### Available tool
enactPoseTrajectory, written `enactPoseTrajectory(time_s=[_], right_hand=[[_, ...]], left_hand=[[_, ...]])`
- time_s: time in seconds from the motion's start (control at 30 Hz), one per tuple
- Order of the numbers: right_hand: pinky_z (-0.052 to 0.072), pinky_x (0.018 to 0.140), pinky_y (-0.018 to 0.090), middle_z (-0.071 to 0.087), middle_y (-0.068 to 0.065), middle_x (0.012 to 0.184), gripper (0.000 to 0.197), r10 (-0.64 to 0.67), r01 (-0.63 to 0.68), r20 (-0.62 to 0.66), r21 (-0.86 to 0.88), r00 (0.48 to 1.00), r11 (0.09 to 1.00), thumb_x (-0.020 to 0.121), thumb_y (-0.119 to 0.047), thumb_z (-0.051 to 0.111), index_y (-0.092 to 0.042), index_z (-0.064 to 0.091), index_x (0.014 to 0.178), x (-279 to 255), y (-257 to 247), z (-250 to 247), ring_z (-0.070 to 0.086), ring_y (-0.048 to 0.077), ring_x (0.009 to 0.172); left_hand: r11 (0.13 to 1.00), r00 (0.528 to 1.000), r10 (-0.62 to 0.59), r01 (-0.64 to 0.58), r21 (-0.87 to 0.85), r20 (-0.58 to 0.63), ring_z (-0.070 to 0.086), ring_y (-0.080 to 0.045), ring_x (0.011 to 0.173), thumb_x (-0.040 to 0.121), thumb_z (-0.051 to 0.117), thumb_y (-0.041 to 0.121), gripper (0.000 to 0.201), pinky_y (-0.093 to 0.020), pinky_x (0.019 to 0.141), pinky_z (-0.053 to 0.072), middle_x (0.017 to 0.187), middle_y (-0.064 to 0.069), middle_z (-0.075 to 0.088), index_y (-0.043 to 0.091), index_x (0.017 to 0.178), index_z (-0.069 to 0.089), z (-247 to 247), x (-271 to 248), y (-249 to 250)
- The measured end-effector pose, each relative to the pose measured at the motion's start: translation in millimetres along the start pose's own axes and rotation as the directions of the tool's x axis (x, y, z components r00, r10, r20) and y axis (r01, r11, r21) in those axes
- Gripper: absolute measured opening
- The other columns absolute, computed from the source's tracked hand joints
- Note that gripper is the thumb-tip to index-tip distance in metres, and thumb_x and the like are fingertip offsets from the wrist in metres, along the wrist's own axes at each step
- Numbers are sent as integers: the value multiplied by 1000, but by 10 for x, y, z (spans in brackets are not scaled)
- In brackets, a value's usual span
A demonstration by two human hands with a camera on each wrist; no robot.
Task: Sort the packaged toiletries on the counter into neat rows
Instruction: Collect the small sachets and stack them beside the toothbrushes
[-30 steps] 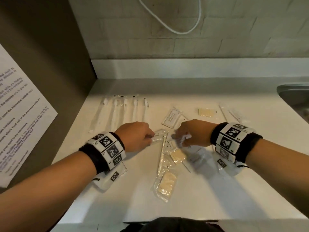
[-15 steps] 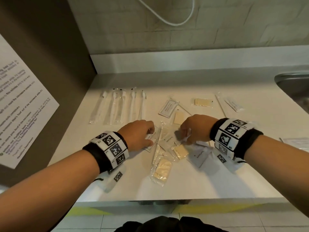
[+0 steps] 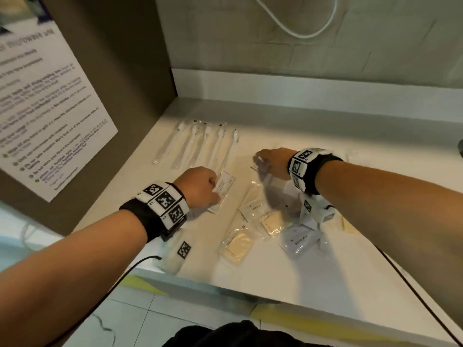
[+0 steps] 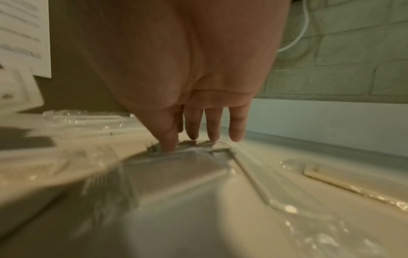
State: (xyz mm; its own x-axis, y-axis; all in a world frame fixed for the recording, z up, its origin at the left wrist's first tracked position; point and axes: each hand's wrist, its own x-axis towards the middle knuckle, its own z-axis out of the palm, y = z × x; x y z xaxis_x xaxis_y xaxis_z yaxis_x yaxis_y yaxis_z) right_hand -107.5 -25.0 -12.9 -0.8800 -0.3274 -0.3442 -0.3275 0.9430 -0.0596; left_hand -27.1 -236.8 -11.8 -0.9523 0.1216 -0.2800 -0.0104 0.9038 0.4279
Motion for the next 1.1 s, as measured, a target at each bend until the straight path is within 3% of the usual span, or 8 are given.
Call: enactPoseTrajectory(time_s=[0.17, 0.37, 0.47, 0.6, 0.7, 0.8, 0.9, 1.1], right_hand=[[42, 102, 39, 51, 11, 137, 43, -3, -3, -57, -94, 998, 996, 96, -23, 47, -16, 43, 139, 158, 111, 117, 49, 32, 122], [42, 88, 37, 53, 6, 118, 33, 12, -34, -209, -103, 978, 994, 88, -30, 59, -21, 53, 120, 16, 124, 47, 46, 26, 110], [44, 76, 33, 60, 6, 104, 13, -74, 106, -249, 118, 966, 987, 91, -29, 57, -21, 52, 100, -152, -26, -54, 55, 25, 91], [43, 68, 29, 62, 1, 92, 24, -280, 332, -197, 318, 940, 888, 82, -34, 71, -19, 53, 89, -338, -523, -152, 56, 21, 81], [50, 74, 36, 66, 7, 87, 31, -350, 382, -156, 461, 924, 801, 75, -36, 78, -18, 54, 82, -369, -929, -150, 58, 26, 75], [51, 81, 39, 68, 7, 90, 30, -328, 342, -127, 539, 936, 770, 73, -36, 80, -19, 56, 80, -301, -1237, -92, 62, 26, 81], [49, 80, 34, 66, 3, 94, 32, -254, 261, -88, 530, 963, 807, 71, -35, 82, -19, 56, 80, -206, -1519, 16, 60, 22, 85], [48, 79, 30, 60, 6, 101, 49, -7, 16, -23, 379, 1000, 925, 79, -34, 75, -5, 59, 115, -88, -1927, 153, 59, 24, 98]], left_hand=[[996, 988, -20, 7, -85, -150, 64, -22, 91, 88, 68, 21, 17, -32, 78, 51, 102, -4, 68, 11, 100, 63, -244, -127, -132], [966, 946, -97, 15, -256, -310, 65, -18, 96, 89, 67, 25, 24, -30, 84, 50, 109, 1, 70, 19, 112, 68, -359, -275, -272], [942, 908, -123, -20, -335, -400, 67, -16, 92, 89, 67, 26, 16, -31, 82, 53, 104, 3, 73, 23, 105, 71, -378, -372, -354], [905, 865, -199, -18, -425, -460, 62, -12, 75, 90, 67, 27, 11, -23, 66, 48, 85, 3, 71, 25, 99, 73, -415, -449, -451], [859, 833, -262, -29, -511, -487, 66, -21, 84, 88, 67, 23, 15, -32, 78, 54, 90, -2, 72, 23, 102, 74, -505, -460, -543], [829, 835, -287, -30, -559, -469, 70, -28, 92, 87, 63, 19, 16, -44, 87, 57, 95, -5, 74, 25, 98, 73, -565, -454, -647], [764, 866, -284, -55, -643, -412, 72, -33, 91, 89, 58, 18, 19, -53, 80, 59, 93, -7, 74, 32, 85, 70, -608, -486, -733], [736, 922, -211, -69, -673, -325, 67, -33, 76, 92, 53, 15, 20, -56, 79, 56, 90, -12, 73, 30, 87, 65, -701, -561, -879]])
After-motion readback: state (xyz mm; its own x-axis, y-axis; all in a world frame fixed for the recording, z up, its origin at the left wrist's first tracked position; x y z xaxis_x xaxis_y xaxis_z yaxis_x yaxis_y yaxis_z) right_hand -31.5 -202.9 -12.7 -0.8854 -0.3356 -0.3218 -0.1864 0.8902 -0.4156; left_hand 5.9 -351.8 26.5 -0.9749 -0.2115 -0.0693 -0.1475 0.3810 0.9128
